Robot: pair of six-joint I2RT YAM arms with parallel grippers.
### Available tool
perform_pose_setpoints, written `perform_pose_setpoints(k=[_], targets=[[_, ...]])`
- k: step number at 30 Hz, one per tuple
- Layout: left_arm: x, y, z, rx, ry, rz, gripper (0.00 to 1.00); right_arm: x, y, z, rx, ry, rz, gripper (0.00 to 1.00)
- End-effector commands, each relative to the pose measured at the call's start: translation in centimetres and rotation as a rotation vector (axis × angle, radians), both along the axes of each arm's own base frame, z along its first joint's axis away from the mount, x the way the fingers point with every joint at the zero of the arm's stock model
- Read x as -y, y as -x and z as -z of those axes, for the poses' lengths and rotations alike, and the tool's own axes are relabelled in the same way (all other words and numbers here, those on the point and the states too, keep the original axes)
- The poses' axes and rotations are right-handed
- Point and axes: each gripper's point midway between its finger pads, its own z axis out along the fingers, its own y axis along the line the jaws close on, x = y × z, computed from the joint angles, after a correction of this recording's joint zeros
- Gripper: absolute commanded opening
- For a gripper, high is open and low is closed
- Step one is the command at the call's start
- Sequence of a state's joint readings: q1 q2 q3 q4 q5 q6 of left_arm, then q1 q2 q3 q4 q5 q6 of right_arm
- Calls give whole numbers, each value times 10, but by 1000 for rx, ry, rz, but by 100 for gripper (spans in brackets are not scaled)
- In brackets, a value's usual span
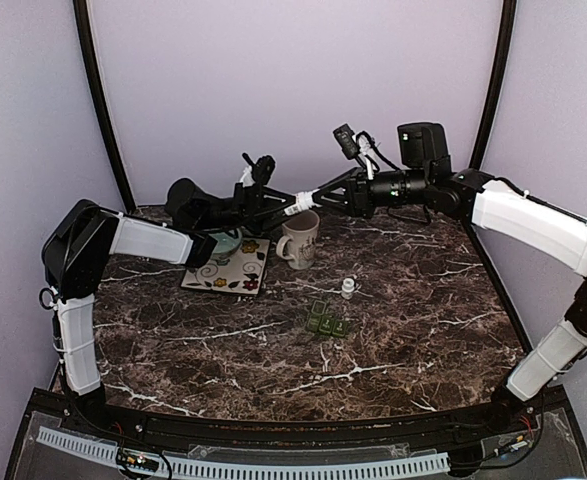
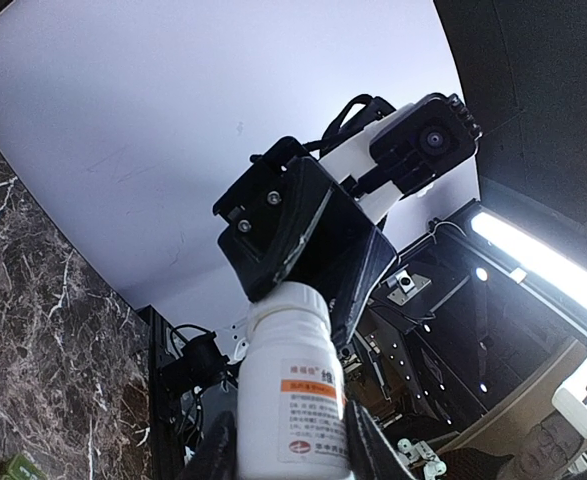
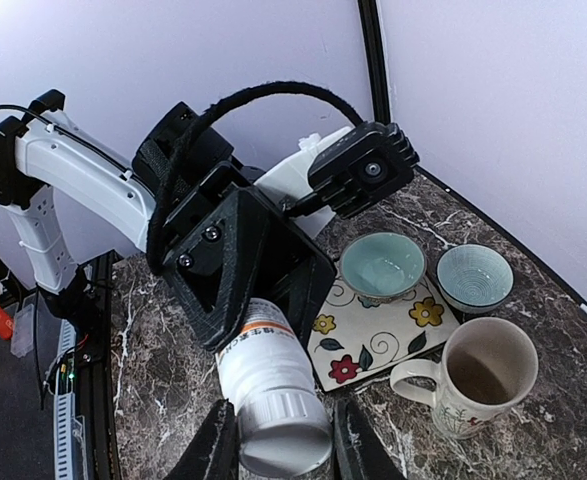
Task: Sort the pills into containers
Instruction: Unscrew the lid of the pill bottle, then pour the pill into the compartment of the pill container.
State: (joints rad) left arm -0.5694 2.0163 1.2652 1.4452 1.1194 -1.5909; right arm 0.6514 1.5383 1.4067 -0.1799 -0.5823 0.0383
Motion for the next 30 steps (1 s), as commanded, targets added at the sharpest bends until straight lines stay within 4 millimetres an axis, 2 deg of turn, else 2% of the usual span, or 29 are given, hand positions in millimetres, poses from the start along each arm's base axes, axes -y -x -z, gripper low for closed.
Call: perform_pose_setpoints(k=[1, 16, 23, 30], targets=[[-9, 19, -24, 133, 72, 12, 0, 8, -5, 8, -4, 24, 50, 0], [-9, 17, -2, 138, 23, -35, 0, 17, 0, 2, -7, 0, 89, 0], [-14, 15, 11, 145, -26, -136, 0, 30, -6, 1, -20, -16, 161, 0], [-16, 20, 31, 134, -65, -227, 0, 48, -17, 4, -42, -37, 288, 0]])
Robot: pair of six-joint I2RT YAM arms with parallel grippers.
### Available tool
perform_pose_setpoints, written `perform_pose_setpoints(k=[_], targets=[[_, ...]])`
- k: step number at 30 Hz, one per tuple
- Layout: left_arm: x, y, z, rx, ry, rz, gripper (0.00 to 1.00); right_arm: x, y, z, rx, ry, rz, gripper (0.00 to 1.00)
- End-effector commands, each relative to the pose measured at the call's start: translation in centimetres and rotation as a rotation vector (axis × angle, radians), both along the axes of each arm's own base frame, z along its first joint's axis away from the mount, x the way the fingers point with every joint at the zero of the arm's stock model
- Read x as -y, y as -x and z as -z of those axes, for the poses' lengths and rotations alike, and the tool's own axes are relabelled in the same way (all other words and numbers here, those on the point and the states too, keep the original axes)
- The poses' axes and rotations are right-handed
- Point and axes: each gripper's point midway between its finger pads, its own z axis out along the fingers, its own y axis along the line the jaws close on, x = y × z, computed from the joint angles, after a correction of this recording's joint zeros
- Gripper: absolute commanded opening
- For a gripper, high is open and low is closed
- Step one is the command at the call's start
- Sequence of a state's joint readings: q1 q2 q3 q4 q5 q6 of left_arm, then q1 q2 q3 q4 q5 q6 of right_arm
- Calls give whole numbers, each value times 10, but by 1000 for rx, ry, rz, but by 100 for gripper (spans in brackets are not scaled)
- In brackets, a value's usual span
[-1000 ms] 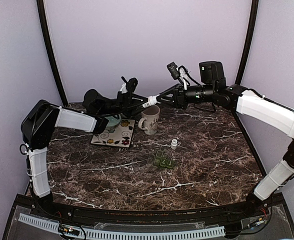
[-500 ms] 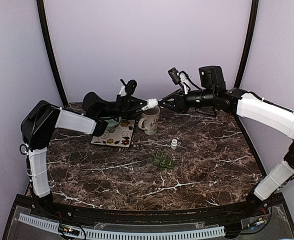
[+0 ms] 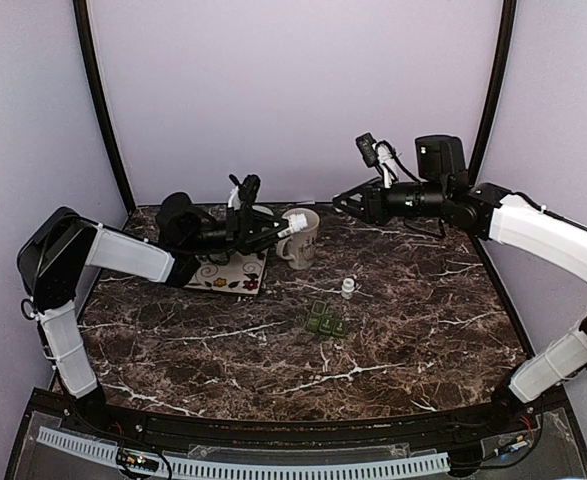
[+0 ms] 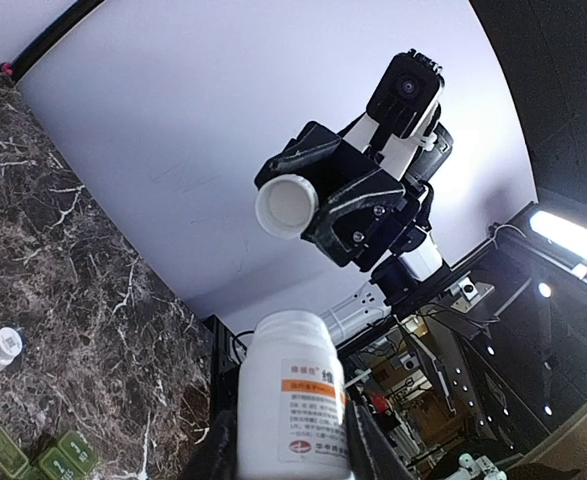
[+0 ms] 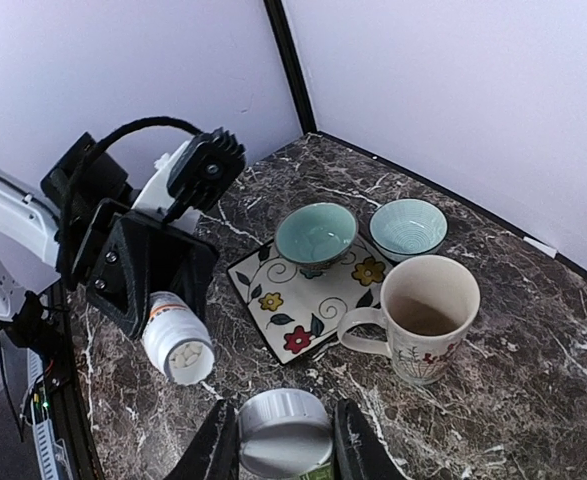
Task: Sort the pills into containers
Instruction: Pour the pill into the compartment of the pill container.
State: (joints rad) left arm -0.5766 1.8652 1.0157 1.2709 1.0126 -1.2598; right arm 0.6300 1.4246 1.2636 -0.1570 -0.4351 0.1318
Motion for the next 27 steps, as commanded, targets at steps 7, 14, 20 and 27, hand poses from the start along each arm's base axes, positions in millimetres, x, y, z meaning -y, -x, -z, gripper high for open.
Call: perform_pose_setpoints(k=[7, 14, 20, 27], targets=[[8, 26, 26, 39, -52, -136, 0, 30, -19, -2, -20, -47, 220, 0], [2, 36, 57, -8, -68, -207, 0, 41, -18, 18, -70, -58, 289, 0], [6, 48, 80, -26, -99, -221, 0, 51, -18, 31, -90, -65, 347, 0], [9, 52, 108, -55, -112, -241, 0, 62, -15, 43, -106, -72, 394, 0]])
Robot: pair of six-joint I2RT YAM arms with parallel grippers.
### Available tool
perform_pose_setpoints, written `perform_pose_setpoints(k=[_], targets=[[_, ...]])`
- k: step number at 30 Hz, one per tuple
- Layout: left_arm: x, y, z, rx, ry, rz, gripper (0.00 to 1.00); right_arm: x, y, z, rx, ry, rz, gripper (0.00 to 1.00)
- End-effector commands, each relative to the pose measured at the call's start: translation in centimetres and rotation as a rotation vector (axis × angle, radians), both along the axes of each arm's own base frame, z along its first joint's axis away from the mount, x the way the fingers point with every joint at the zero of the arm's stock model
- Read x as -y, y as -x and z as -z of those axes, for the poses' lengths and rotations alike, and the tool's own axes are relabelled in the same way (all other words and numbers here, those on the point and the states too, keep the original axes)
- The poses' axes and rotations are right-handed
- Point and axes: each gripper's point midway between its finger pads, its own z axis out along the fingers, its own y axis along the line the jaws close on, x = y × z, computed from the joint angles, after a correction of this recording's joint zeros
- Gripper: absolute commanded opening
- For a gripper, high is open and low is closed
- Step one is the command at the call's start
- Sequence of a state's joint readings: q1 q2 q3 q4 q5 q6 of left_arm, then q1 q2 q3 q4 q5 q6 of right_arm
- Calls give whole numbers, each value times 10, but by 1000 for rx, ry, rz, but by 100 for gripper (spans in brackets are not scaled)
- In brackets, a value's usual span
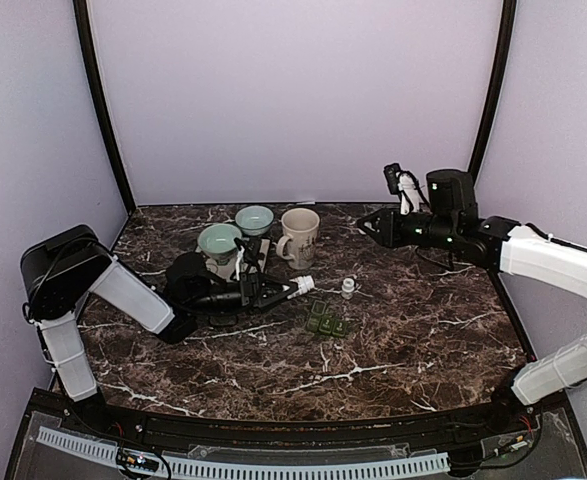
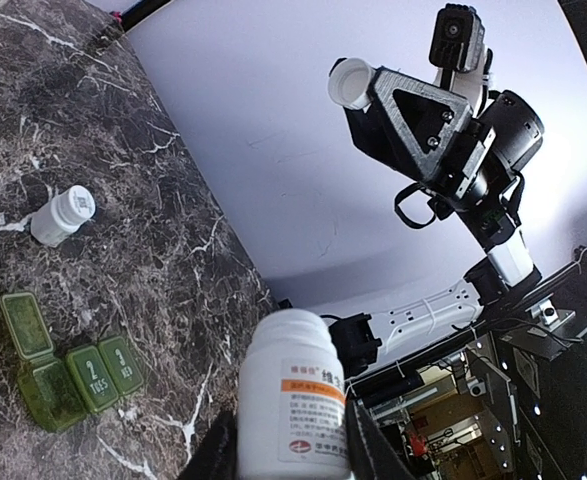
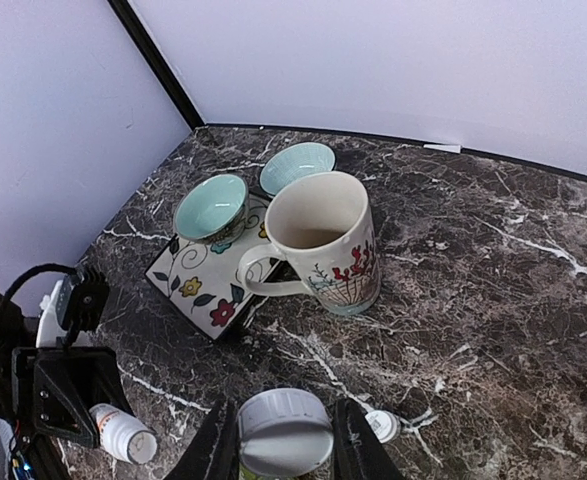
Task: Sort the pills into containers
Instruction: Pour the pill into the compartment of the pill container.
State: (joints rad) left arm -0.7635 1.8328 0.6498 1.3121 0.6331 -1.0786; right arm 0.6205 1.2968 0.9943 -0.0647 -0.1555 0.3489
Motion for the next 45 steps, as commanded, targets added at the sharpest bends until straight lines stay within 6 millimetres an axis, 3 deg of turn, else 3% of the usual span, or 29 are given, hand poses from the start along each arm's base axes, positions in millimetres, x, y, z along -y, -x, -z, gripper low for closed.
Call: perform_pose_setpoints(k=[1, 19, 45], targets=[[-1, 1, 8, 31, 19, -34, 0, 9, -3, -14, 48, -54, 56, 0], [2, 1, 57, -18, -32, -62, 0, 16, 0, 5, 23, -41, 85, 0], [14, 12, 85, -34, -136, 1, 0, 19, 0, 15, 9, -35, 92, 0]])
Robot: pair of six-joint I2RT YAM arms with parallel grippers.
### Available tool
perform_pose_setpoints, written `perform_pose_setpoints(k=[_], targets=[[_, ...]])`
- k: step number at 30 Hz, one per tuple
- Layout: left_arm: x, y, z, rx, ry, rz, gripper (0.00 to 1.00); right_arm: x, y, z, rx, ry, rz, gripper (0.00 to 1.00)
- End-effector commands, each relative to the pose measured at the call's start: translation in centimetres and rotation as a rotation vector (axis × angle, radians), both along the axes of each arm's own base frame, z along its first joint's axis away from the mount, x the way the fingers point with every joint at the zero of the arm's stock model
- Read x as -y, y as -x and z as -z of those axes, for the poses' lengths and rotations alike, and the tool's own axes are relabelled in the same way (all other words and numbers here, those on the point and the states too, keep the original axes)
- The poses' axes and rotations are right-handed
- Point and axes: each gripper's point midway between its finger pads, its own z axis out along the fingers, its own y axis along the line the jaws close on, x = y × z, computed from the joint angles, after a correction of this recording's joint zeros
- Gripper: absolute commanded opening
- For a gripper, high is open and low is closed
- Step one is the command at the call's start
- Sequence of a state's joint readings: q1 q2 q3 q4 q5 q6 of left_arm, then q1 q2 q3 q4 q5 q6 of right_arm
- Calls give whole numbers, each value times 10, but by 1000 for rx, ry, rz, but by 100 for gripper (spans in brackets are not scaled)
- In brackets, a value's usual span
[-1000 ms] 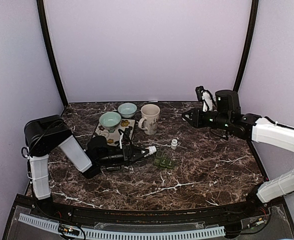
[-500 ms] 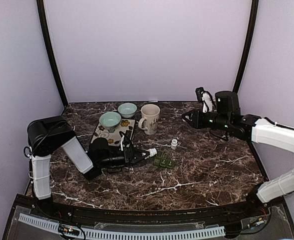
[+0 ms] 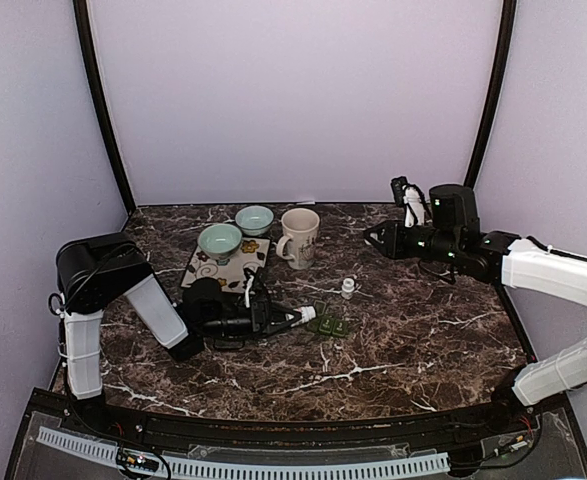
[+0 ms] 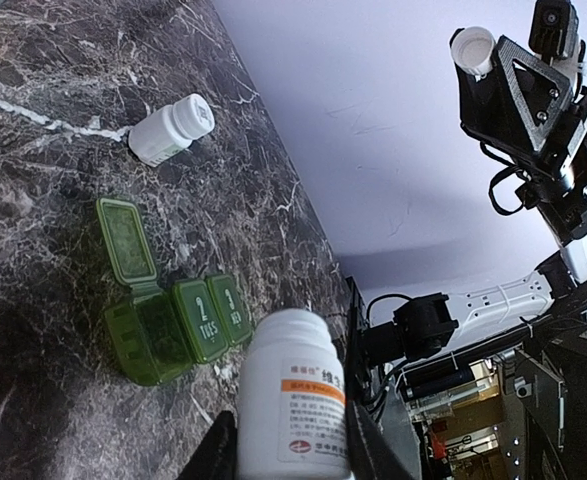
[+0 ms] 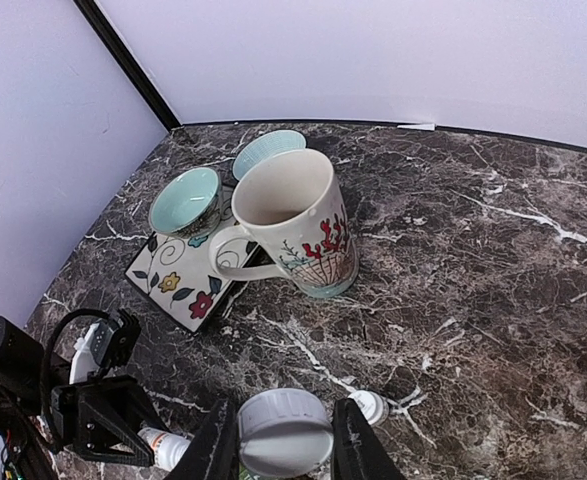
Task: Sort the pills into containers
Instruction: Pour the pill into the compartment of the pill container.
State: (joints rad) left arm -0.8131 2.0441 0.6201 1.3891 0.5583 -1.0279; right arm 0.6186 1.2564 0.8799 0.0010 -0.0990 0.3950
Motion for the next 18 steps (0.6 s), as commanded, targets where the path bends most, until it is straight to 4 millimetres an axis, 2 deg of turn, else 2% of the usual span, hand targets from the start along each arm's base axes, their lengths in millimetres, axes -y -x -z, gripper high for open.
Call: perform_pose_setpoints(k=[1, 18], targets=[[6, 4, 1, 26, -11, 28, 0, 4, -4, -8, 31, -25, 21, 0], [10, 2, 12, 18, -56, 38, 0, 4, -4, -6, 26, -26, 20, 0]])
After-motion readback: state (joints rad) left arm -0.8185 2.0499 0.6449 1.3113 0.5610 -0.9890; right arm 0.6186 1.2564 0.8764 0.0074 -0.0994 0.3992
